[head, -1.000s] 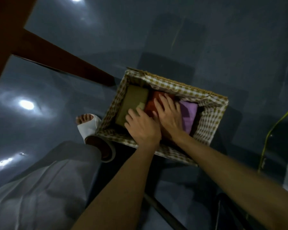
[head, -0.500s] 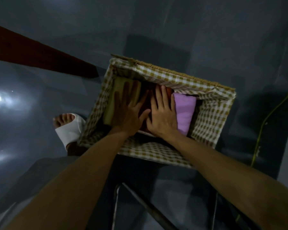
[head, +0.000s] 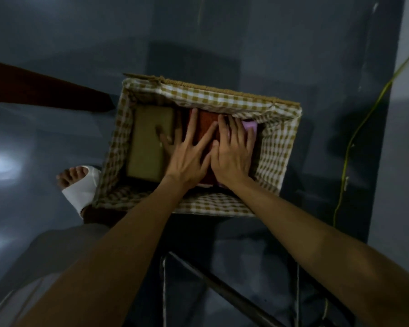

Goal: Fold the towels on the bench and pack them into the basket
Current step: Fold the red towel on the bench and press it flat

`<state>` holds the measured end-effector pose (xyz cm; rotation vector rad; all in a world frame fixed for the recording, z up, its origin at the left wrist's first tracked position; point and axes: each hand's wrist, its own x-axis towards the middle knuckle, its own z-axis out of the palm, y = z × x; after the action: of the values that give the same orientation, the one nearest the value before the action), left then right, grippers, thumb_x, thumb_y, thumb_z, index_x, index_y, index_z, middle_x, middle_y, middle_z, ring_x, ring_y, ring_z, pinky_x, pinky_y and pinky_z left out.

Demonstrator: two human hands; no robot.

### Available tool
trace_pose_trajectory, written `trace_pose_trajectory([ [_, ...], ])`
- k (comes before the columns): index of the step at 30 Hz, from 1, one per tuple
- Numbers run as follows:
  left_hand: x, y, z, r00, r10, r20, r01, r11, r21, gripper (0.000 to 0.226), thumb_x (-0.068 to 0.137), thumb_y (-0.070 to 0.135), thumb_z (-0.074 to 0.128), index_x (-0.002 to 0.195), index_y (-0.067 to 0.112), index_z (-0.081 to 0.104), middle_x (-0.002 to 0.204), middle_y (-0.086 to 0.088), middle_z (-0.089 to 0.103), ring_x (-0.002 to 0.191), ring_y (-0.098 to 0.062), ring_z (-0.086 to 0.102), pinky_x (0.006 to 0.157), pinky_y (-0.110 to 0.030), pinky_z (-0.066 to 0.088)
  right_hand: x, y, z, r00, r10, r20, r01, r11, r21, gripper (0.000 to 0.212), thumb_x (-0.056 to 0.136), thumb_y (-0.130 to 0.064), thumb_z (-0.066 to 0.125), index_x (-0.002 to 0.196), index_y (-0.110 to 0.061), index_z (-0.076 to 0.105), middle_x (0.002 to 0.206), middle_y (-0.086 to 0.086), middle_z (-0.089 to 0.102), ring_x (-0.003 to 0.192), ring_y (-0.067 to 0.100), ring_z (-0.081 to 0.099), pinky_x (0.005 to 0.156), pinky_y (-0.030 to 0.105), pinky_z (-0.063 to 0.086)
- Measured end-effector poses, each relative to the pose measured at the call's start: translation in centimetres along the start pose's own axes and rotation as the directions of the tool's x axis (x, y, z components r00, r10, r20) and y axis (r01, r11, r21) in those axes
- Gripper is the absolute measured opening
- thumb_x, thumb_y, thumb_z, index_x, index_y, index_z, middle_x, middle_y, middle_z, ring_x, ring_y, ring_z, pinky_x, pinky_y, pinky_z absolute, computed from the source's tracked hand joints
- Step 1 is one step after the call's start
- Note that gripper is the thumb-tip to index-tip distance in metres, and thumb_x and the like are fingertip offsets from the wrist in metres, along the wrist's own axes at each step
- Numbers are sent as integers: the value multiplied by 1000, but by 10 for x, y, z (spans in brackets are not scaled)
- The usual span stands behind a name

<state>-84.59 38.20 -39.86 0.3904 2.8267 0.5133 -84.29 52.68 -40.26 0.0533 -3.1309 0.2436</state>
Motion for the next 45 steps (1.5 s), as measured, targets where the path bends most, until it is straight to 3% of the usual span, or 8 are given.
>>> trace_pose_trajectory([
  [6, 7, -10, 18, 999, -30, -38, 30, 999, 16, 77, 95, 79, 32, 161, 48, 8, 173, -6, -4, 114, -42, 61, 106, -85, 4, -13, 42, 28, 985, 122, 124, -111, 989, -94, 74, 101, -65, 19, 164, -25, 16, 171, 10, 10, 158, 29, 5, 122, 65, 5],
  [10, 8, -19, 24, 999, 9, -53, -5, 997, 79, 77, 96, 78, 29, 162, 47, 3, 173, -6, 3, 148, -41, 31, 107, -83, 3, -10, 36, 38, 993, 55, 102, -43, 992, -117, 66, 105, -57, 18, 161, -24, 28, 170, 14, 12, 158, 32, 8, 121, 67, 3],
  [20, 8, 8, -17, 974, -122, 188, 105, 990, 97, 80, 95, 70, 39, 162, 44, 3, 172, -9, -5, 149, -44, 22, 115, -76, -4, -1, 25, 6, 981, 45, 191, -37, 998, -47, 66, 105, -49, 21, 162, -16, 22, 167, 12, 24, 157, 30, 12, 121, 68, 7],
  [25, -1, 19, -76, 988, 20, -151, -14, 999, 42, 60, 91, 54, 55, 142, 23, 54, 149, -16, 46, 142, -36, 37, 118, -57, 25, 1, 7, -55, 992, 20, -128, 33, 919, 394, 49, 105, -30, 43, 146, -3, 48, 142, 16, 57, 135, 30, 49, 114, 49, 37],
  [29, 18, -15, -127, 866, -254, -430, 245, 966, -79, 41, 86, 22, 65, 125, 11, 58, 133, -16, 52, 121, -36, 48, 96, -44, 40, 36, 25, -117, 893, 223, -392, -56, 917, 394, 28, 97, -25, 58, 117, -7, 64, 112, 11, 66, 108, 29, 57, 95, 45, 44],
  [35, 47, -91, -146, 802, -516, 301, 498, 299, -814, 75, 87, 22, 76, 148, -2, 40, 128, -11, 62, 107, -20, 66, 82, -30, 59, 91, 58, -116, 744, 631, 219, -660, 644, 388, 65, 103, -52, 45, 120, 8, 61, 127, 28, 63, 120, 42, 59, 101, 44, 45],
  [41, 47, -97, -145, 827, -446, 341, 426, 104, -899, 40, 97, 23, 69, 129, 1, 62, 121, -20, 70, 108, -31, 70, 88, -43, 60, 101, 74, -117, 531, 711, 461, -760, 159, 630, 30, 74, -26, 79, 77, -7, 56, 96, 17, 73, 88, 29, 73, 82, 50, 62],
  [45, 43, -97, -154, 857, -397, 329, 365, 15, -931, 13, 102, 9, 56, 110, 9, 66, 100, -8, 72, 91, -20, 72, 75, -35, 59, 109, 83, -117, 489, 621, 613, -787, 10, 617, 26, 73, -5, 78, 93, 4, 66, 95, 21, 75, 80, 29, 75, 73, 47, 63],
])
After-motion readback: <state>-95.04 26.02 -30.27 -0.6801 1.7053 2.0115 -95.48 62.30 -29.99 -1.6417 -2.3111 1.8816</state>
